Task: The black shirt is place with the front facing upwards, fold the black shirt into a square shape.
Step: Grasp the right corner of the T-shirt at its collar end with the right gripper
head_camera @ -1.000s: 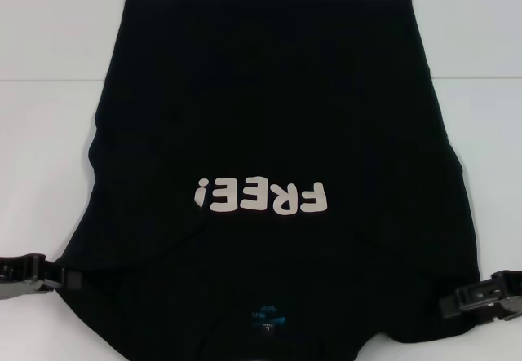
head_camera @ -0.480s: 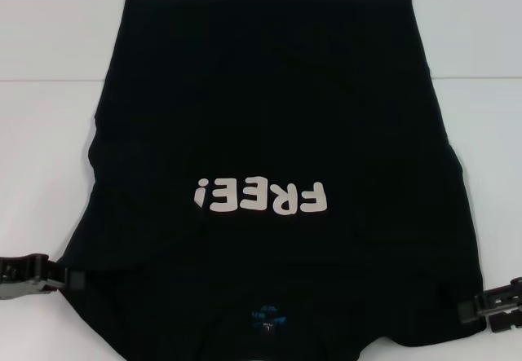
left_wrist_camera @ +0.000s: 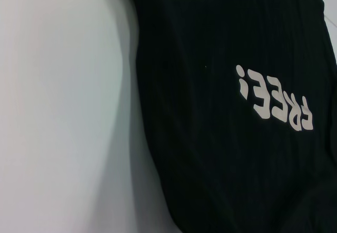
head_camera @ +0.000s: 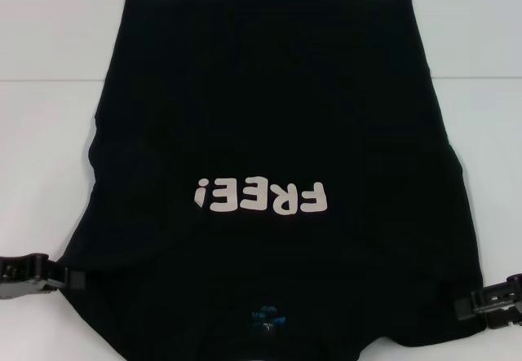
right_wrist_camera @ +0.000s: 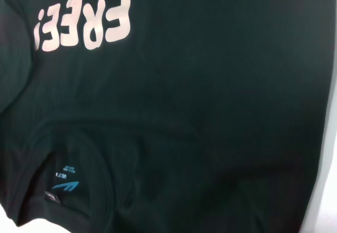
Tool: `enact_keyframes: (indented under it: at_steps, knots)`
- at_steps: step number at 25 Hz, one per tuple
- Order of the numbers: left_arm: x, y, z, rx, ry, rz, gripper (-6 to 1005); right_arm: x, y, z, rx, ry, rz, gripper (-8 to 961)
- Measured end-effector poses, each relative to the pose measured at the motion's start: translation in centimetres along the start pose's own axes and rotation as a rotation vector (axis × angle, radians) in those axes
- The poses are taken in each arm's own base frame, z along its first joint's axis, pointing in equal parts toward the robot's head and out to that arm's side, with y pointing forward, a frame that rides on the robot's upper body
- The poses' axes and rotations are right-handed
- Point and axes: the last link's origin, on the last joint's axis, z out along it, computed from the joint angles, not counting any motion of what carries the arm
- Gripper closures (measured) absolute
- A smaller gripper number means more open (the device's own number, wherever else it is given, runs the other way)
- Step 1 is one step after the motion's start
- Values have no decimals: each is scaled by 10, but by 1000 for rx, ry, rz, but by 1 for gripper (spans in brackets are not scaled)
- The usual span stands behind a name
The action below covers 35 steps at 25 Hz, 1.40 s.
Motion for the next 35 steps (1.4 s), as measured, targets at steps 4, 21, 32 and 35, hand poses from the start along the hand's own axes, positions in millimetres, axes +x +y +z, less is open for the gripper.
enact_keyframes:
  at_steps: [4,21,32,35]
  knots:
    - [0,0,0,0,0,1,965,0,0,0,0,1,1,88]
    - [-1,0,2,-5,-4,-1,966,2,1,3,-9,9,3,87]
    - [-1,0,2,-6,-3,0,965,-1,7,8,-20,14,-11,87]
    - [-1,0,2,-6,-3,1,965,-2,9,9,-23,16,-15,87]
